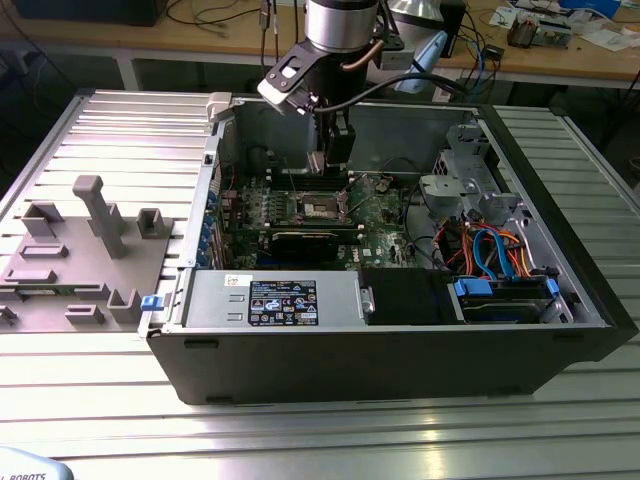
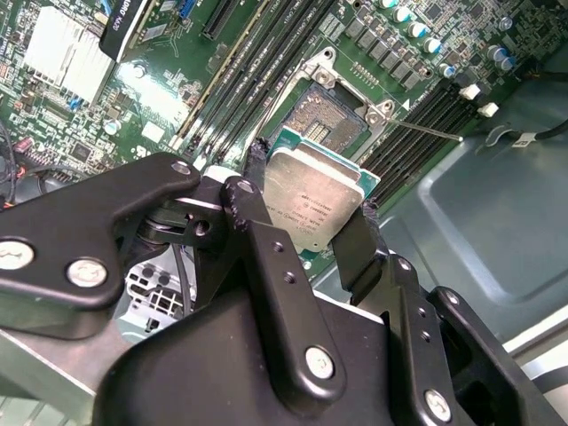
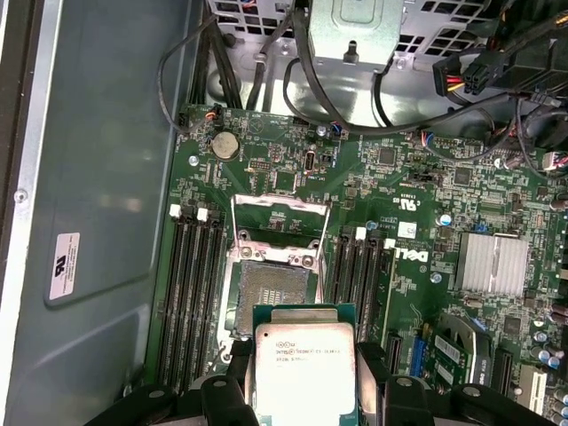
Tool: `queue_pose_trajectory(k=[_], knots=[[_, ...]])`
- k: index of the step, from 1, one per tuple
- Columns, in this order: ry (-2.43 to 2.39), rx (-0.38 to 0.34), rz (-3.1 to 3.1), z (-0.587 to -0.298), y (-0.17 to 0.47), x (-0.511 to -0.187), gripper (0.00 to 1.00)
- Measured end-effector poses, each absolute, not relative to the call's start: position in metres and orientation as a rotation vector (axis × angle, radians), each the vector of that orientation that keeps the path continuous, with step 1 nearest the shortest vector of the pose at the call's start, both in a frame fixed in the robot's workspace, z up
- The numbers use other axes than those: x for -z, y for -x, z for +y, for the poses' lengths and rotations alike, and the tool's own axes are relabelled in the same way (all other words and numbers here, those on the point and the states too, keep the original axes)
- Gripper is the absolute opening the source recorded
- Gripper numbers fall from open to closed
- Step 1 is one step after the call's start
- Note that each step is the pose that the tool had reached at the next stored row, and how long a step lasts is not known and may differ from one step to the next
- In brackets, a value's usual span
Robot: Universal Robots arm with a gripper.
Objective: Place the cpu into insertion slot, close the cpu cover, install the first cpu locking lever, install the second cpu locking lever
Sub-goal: 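Place the cpu into insertion slot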
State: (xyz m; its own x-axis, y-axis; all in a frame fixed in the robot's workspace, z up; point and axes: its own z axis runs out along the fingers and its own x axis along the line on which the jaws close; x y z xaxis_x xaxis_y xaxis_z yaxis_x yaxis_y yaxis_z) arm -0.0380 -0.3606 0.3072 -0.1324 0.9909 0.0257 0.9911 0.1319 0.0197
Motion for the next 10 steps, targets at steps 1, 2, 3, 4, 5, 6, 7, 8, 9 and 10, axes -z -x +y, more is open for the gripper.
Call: queue_pose_trajectory(k=[1, 2, 3, 4, 5, 6, 7, 8, 9, 10], knots=[[2.065, 0.05, -2.359, -0.3606, 0.038, -0.307, 0.55], [2.065, 0.05, -2.359, -0.3606, 0.038, -0.3068, 0.55], [2.065, 0.05, -2.359, -0.3606, 0.038, -0.3066, 0.55], [2.065, 0.05, -2.359, -0.3606, 0.038, -0.3065, 0.55], [2.065, 0.05, -2.359, -0.3606, 0.038, -0.3063, 0.55], [2.065, 0.05, -2.359, -0.3606, 0.038, -0.3061, 0.55], [2.065, 0.05, -2.359, -0.3606, 0.038, -0.3044, 0.55], [2.065, 0.05, -2.359, -0.3606, 0.038, -0.3027, 0.55], [2.065, 0.05, -2.359, -0.3606, 0.038, -0.3026, 0.55], [2.065, 0.05, -2.359, -0.3606, 0.038, -0.3025, 0.55]])
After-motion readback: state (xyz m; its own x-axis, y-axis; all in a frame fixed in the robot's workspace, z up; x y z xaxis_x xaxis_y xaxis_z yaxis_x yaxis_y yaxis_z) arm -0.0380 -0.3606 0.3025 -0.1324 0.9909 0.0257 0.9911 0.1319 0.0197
